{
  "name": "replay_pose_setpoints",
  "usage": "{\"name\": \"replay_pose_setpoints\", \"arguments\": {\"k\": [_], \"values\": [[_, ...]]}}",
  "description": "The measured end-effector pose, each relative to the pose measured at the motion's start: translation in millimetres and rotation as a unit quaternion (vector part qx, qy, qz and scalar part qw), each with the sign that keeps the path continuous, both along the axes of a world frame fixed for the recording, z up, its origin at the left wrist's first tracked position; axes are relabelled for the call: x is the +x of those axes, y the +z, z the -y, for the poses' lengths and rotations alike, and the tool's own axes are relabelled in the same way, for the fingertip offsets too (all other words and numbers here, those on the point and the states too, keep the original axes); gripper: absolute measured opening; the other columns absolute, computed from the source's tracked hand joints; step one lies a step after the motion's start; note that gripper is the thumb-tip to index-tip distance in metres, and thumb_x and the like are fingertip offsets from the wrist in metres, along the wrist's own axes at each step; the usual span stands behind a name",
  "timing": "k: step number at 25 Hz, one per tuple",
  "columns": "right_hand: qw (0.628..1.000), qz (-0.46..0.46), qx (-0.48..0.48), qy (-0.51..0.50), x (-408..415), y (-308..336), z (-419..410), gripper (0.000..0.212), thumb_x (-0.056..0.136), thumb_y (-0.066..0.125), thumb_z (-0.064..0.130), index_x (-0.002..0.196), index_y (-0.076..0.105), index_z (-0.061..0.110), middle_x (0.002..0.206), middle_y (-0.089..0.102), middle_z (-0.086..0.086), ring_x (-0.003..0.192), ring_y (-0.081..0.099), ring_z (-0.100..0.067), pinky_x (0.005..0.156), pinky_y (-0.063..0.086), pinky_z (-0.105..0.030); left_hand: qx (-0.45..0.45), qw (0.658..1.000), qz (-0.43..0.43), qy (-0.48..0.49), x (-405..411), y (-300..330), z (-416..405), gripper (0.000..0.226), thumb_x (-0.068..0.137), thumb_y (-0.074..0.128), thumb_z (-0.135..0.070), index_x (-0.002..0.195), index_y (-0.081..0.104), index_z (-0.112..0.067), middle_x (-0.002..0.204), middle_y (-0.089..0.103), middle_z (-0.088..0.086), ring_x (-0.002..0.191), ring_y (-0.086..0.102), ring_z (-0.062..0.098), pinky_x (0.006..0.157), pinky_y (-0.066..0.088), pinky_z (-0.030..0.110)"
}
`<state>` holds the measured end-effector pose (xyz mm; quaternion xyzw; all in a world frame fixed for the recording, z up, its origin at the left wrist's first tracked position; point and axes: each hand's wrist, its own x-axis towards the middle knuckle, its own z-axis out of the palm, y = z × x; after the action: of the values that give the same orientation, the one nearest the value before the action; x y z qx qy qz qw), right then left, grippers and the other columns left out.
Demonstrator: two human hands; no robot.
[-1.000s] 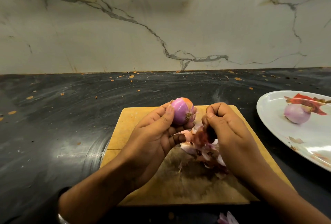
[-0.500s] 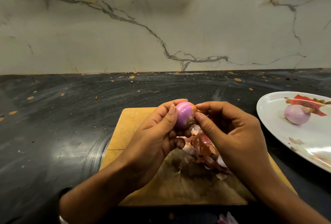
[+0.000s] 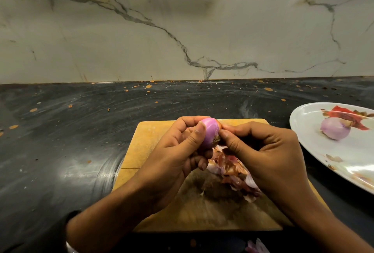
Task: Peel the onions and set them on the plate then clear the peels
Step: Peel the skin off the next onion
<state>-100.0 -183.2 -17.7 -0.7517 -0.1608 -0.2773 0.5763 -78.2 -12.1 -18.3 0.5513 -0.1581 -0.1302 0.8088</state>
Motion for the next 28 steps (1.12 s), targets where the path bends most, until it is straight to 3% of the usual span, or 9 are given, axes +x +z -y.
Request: {"name": "replay_pose_setpoints", "arguments": {"k": [4,9,13,18,20,22,26,28], "values": [[0.997,0.042,-0.045,-0.037,-3.5,0.9,-3.3,0.018,0.084,0.078,0.022,0.085,0.071,0.039,0.082,0.075,0.016,0.070,0.071,-0.005,0.062,0.056,-0.015,0.009,1.000,0.019,-0.010,-1.4,-1.0,1.0,0.037,0.087,0.063,-0.029,0.118,0.058,-0.009,0.092,0.069,0.005,0.072,0.062,0.013,0.056,0.050,0.019],[0.990,0.069,-0.086,-0.085,-1.8,-4.9,-3.7,0.012,0.083,0.078,0.012,0.084,0.076,0.023,0.069,0.072,0.010,0.066,0.070,-0.009,0.057,0.056,-0.024,0.014,0.999,0.034,-0.015,-0.6,-2.1,1.2,0.045,0.080,0.067,-0.033,0.117,0.058,-0.009,0.093,0.069,0.005,0.073,0.064,0.011,0.058,0.051,0.019],[0.994,0.026,-0.045,-0.096,0.6,-3.3,1.4,0.008,0.083,0.074,0.019,0.089,0.078,0.023,0.075,0.074,0.015,0.071,0.072,-0.006,0.062,0.058,-0.018,0.030,0.998,0.055,-0.007,-6.7,-3.3,6.5,0.046,0.076,0.070,-0.036,0.115,0.062,-0.013,0.090,0.069,0.002,0.073,0.063,0.010,0.058,0.050,0.020],[0.999,-0.027,0.024,-0.040,2.7,-2.8,-0.4,0.015,0.090,0.069,0.021,0.102,0.077,0.020,0.091,0.078,0.010,0.089,0.075,-0.012,0.075,0.062,-0.032,0.039,0.998,0.053,0.025,-2.1,-0.4,3.3,0.060,0.068,0.076,-0.033,0.124,0.060,-0.021,0.112,0.071,0.003,0.087,0.065,0.019,0.065,0.054,0.024],[0.997,-0.045,0.053,-0.015,2.4,-1.3,0.0,0.020,0.086,0.070,0.024,0.103,0.078,0.018,0.093,0.079,0.007,0.090,0.076,-0.014,0.076,0.063,-0.034,0.041,0.998,0.049,0.029,0.6,-0.7,1.5,0.063,0.070,0.077,-0.028,0.129,0.058,-0.019,0.119,0.070,0.005,0.101,0.068,0.030,0.079,0.060,0.034],[0.995,-0.069,0.066,-0.006,2.8,1.0,1.0,0.019,0.083,0.071,0.023,0.099,0.079,0.017,0.089,0.079,0.004,0.086,0.076,-0.014,0.074,0.063,-0.036,0.045,0.997,0.052,0.027,1.7,-0.9,0.8,0.054,0.078,0.074,-0.019,0.129,0.059,-0.015,0.120,0.071,0.010,0.114,0.064,0.039,0.099,0.053,0.049],[0.992,-0.098,0.083,0.017,3.8,2.9,2.7,0.019,0.081,0.073,0.020,0.097,0.079,0.012,0.087,0.079,-0.001,0.084,0.077,-0.018,0.073,0.063,-0.038,0.042,0.998,0.048,0.019,2.0,-2.3,-1.0,0.051,0.082,0.069,-0.013,0.132,0.058,-0.015,0.118,0.070,0.019,0.114,0.057,0.052,0.105,0.042,0.062],[0.990,-0.100,0.096,0.029,3.3,3.6,3.5,0.021,0.079,0.073,0.019,0.096,0.079,0.009,0.087,0.079,-0.002,0.084,0.077,-0.019,0.073,0.063,-0.036,0.046,0.998,0.047,0.017,1.8,-2.6,-1.4,0.050,0.084,0.069,-0.013,0.132,0.058,-0.017,0.119,0.069,0.018,0.113,0.057,0.051,0.104,0.040,0.066]]}}
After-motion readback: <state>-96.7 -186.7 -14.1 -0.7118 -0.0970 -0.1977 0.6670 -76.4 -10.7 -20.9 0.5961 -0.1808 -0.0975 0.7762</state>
